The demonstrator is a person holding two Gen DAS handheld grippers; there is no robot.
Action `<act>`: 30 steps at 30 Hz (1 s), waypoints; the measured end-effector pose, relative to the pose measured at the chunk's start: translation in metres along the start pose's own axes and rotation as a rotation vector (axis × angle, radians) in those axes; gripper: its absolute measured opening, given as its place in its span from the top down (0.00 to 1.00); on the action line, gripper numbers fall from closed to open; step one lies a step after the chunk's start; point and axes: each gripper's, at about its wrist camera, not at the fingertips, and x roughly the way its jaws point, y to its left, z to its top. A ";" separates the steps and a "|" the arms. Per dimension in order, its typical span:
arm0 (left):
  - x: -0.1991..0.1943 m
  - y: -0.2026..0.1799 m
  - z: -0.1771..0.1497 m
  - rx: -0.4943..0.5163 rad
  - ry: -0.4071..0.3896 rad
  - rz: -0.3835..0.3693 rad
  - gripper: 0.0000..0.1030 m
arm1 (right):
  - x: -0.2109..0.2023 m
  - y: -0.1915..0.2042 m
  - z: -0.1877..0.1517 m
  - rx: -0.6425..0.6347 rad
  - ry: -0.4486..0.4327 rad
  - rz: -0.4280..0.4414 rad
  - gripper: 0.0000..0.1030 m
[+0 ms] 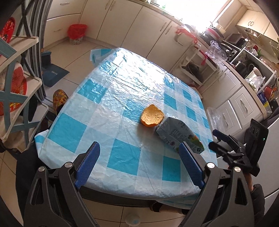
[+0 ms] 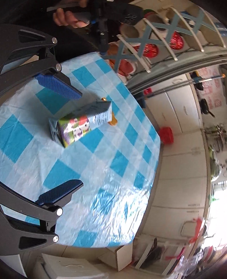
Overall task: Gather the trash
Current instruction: 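Move to the table and grasp the cow-print milk carton with the right gripper, then grasp the orange peel with the left gripper while the right gripper holds the carton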
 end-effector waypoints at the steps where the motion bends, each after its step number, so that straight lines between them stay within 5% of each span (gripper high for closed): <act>1: 0.000 0.001 0.003 -0.003 -0.004 0.002 0.15 | 0.011 0.006 0.002 -0.020 0.022 -0.002 0.13; 9: 0.013 0.006 0.017 0.002 -0.002 0.024 0.15 | 0.065 0.013 0.005 0.015 0.135 0.062 0.17; 14: 0.039 0.006 0.024 0.005 0.025 0.030 0.15 | 0.072 0.018 -0.006 0.001 0.201 0.102 0.66; 21: 0.083 -0.009 0.031 0.027 0.068 0.032 0.15 | 0.035 -0.015 -0.012 0.102 0.102 0.001 0.67; 30: 0.124 -0.040 0.037 0.108 0.089 0.070 0.15 | 0.023 -0.042 -0.026 0.188 0.113 -0.069 0.67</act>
